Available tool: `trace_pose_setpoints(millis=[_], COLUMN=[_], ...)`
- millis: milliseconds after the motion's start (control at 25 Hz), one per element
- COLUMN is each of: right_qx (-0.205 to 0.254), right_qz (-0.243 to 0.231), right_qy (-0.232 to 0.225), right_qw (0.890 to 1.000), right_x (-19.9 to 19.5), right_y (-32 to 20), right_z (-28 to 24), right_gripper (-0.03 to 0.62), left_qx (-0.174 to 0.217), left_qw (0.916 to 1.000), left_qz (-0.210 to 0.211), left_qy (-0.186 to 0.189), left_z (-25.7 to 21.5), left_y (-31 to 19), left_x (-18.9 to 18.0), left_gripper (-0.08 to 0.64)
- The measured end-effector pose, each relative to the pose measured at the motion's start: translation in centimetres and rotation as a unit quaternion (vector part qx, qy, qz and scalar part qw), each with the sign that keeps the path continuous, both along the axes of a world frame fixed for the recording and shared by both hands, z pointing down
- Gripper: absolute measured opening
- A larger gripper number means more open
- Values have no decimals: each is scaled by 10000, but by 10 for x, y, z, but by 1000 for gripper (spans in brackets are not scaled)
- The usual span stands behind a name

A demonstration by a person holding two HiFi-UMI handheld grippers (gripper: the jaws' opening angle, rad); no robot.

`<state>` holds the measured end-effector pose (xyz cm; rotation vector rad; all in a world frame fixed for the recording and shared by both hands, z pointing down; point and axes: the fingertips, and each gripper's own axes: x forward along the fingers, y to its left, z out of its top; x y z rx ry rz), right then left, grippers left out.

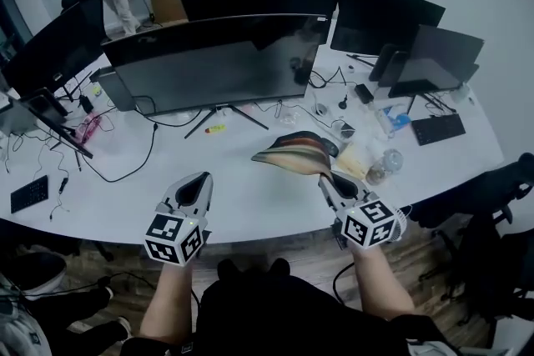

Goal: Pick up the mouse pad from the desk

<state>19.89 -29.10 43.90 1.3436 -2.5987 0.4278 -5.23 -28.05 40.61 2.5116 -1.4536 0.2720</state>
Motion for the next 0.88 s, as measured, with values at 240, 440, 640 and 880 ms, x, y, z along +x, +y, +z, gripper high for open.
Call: trace_pose_setpoints(millis=[240, 440, 640, 880], right_qx=[195, 336, 452, 538], right_qz=[114, 130, 185, 170], right_qy=[-146, -162, -199, -217], right_qw=[9996, 9992, 9986, 9982], right_x=[-20, -39, -51, -60], right_y=[-8, -16, -18, -18], right_z=[-22, -36, -45, -49], right_gripper=[35, 34, 34, 32], left_qx=[172, 260, 297, 281], left_qw=[9998, 9996, 9996, 9996], left_qz=[66, 61, -7, -59], left_qy=[-84, -62, -12, 47], left_z=[-12, -18, -21, -15], left_y=[-13, -26, -32, -33], left_x=[-28, -45, -56, -63], left_gripper=[8, 8, 8, 8])
